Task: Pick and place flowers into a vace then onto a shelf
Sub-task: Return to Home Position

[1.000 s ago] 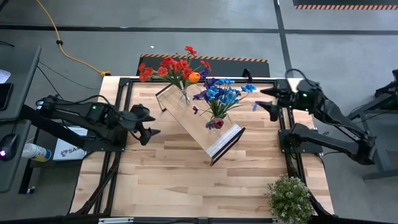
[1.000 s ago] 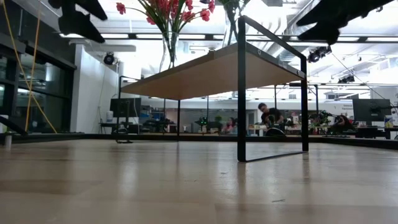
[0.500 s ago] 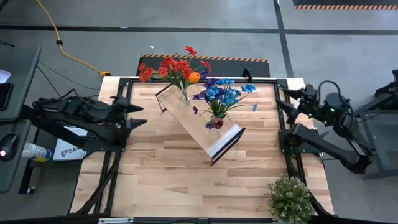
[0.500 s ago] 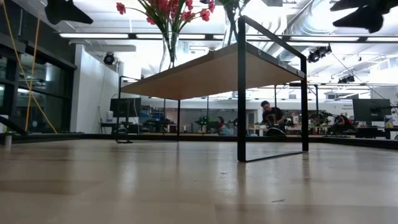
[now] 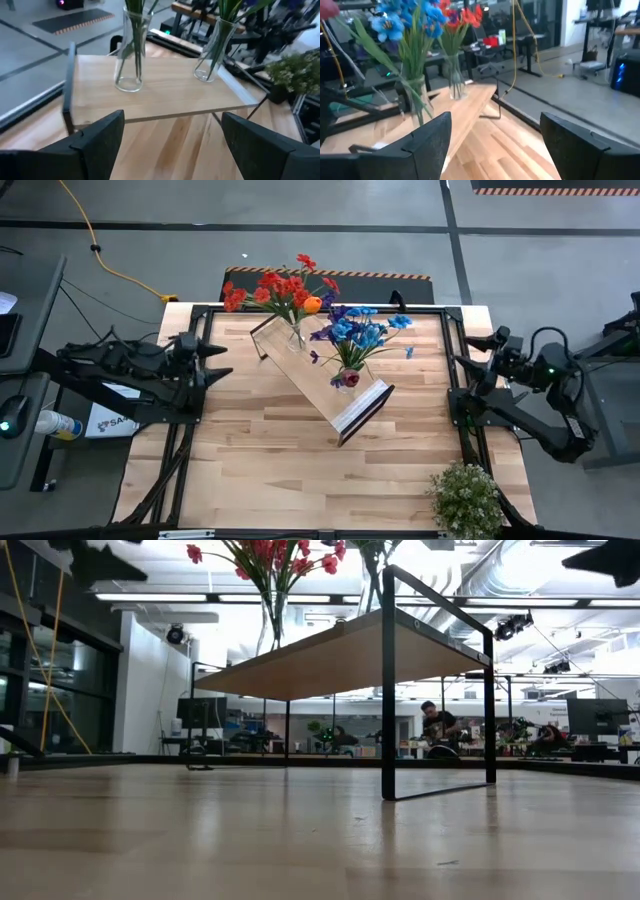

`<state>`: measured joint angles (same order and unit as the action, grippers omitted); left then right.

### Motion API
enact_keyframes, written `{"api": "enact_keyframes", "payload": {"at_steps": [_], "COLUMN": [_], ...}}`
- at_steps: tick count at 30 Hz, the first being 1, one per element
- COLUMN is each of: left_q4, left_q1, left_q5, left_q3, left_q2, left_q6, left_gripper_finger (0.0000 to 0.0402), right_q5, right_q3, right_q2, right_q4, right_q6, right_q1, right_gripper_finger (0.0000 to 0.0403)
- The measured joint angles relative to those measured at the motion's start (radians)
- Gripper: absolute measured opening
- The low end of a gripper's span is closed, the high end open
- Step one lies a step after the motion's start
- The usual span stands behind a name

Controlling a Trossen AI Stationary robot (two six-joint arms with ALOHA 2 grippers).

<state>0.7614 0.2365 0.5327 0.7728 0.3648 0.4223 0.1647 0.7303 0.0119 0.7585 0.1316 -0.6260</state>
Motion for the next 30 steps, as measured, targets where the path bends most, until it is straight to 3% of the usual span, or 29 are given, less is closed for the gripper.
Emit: {"api": "enact_keyframes", "payload": {"at_steps": [6, 14, 18, 23, 30], "left_q4": [-0.183, -0.242, -0.29, -0.368, -0.398], "left_q1": [0.0, 0.0, 0.0, -0.001, 0.0], "left_q5": [-0.066, -0.099, -0.101, -0.11, -0.134], "left_q3": [-0.211, -0.322, -0.389, -0.465, -0.472], "left_q2": [-0.175, -0.347, -0.358, -0.359, -0.358], "left_q6": [-0.002, -0.09, -0.127, -0.127, -0.142], "left_gripper_finger": [0.0367, 0.0367, 0.0367, 0.0367, 0.0367], "right_q5": [0.018, 0.134, 0.208, 0.207, 0.211], "right_q3": [-0.015, -0.035, -0.118, -0.251, -0.358], "right_q2": [-0.005, -0.006, -0.006, -0.007, -0.008], "right_q4": [-0.004, -0.059, -0.182, -0.343, -0.424], "right_q6": [0.0, 0.014, 0.033, 0.075, 0.147], "right_q1": [0.0, 0.0, 0.0, 0.0, 0.0], "right_gripper_finger": [0.0293, 0.0293, 0.0293, 0.0293, 0.0293]}}
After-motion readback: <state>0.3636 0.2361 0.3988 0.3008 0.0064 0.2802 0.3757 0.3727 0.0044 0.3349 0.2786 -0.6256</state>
